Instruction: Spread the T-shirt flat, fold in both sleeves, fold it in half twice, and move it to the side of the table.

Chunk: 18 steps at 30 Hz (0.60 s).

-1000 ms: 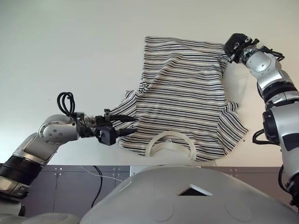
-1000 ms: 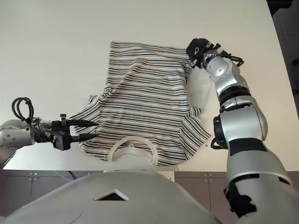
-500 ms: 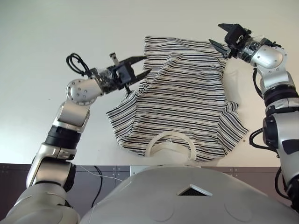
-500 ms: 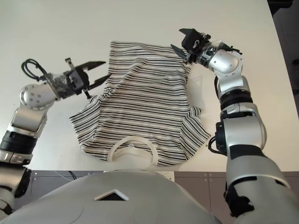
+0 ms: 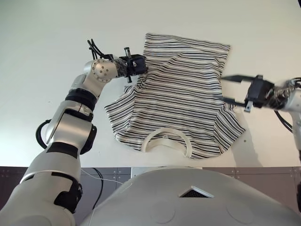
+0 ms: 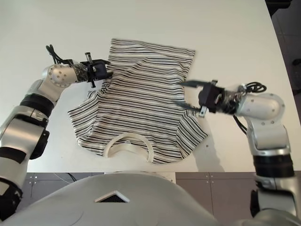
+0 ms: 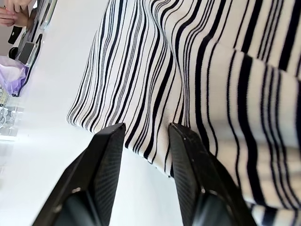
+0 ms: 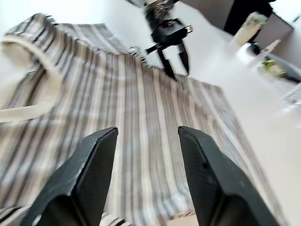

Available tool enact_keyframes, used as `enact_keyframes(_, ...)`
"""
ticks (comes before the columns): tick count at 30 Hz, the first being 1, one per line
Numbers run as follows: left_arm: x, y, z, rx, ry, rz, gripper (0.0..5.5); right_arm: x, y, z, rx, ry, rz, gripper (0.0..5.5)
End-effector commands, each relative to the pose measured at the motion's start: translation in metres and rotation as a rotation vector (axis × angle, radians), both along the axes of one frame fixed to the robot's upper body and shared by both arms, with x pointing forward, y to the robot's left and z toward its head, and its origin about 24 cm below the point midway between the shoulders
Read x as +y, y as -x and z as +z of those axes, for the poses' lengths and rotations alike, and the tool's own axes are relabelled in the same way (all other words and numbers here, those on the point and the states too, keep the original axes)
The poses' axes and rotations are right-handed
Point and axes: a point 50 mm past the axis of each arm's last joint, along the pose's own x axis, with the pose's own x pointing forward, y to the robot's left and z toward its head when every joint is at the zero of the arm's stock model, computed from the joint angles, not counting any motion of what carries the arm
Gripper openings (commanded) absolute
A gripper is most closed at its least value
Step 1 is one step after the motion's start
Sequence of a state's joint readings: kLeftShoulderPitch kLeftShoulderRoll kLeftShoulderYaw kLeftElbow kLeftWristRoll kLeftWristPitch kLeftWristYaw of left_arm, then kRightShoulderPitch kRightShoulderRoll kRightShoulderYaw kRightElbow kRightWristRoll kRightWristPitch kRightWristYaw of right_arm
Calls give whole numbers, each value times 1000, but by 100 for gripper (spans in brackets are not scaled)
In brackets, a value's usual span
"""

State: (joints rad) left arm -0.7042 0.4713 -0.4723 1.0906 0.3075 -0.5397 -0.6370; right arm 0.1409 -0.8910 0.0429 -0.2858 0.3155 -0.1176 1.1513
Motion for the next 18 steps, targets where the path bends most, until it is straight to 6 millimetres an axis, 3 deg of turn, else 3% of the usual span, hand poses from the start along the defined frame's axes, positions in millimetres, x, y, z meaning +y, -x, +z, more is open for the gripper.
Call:
enact_keyframes(1,16,14,-17,135,-53,-5,171,-15,9,-6,59,114,11,236)
enact_keyframes(5,22,17,-18,137,-60,2,171,-26,1,-19,33,177,-47,236)
enact_keyframes(9,33,17,-14,98,-44,48,171,-41,8,-45,53,322,-14,236)
enact_keyframes(13,30,13,-8,61,1,72,171,-53,13,-64,61,419,13,236)
enact_keyframes(18,39,20,-19,85,-67,88,171,-69,-1,-59,15,475,8,236)
